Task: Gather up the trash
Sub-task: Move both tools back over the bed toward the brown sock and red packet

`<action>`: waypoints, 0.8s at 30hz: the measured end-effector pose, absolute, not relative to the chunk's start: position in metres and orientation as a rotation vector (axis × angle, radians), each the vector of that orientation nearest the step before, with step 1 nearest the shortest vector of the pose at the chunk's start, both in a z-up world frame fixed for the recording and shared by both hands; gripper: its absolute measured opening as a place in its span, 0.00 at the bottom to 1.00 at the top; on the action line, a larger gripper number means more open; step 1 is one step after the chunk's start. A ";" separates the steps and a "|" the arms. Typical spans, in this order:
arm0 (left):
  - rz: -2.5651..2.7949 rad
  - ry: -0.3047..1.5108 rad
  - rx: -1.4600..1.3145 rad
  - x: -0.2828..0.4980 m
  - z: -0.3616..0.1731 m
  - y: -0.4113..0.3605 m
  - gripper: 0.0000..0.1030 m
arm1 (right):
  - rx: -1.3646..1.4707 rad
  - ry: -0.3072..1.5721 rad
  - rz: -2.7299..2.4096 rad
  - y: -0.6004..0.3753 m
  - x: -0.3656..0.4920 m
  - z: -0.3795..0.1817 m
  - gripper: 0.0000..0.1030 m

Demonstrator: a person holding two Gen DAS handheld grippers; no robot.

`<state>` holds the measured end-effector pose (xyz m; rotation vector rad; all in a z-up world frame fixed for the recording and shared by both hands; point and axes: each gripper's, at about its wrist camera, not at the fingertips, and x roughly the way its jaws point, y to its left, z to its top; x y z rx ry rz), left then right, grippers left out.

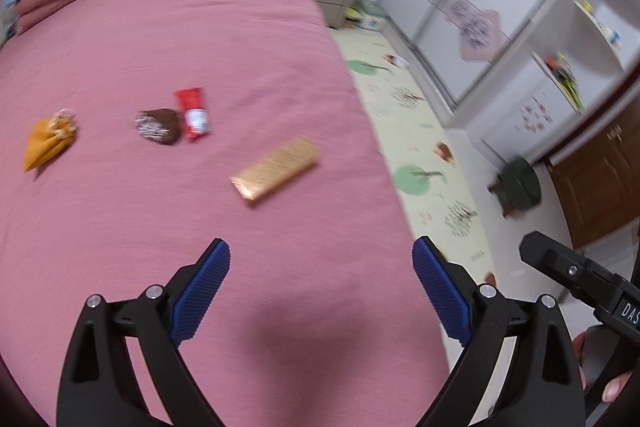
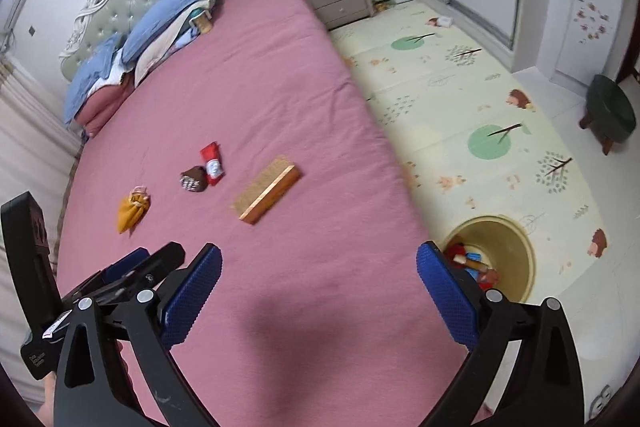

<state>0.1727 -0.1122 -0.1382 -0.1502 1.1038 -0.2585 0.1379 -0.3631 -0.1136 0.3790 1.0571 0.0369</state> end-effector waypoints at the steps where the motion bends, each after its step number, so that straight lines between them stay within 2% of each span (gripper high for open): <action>1: -0.230 1.101 -0.156 0.177 -0.138 -0.101 0.90 | 0.381 1.064 0.051 -0.354 0.145 -0.115 0.91; 12: -0.061 1.137 -0.265 0.224 -0.168 -0.007 0.92 | 0.310 1.114 0.159 -0.274 0.211 -0.138 0.91; 24: 0.017 1.165 -0.357 0.305 -0.223 0.034 0.92 | 0.255 1.160 0.172 -0.233 0.297 -0.186 0.91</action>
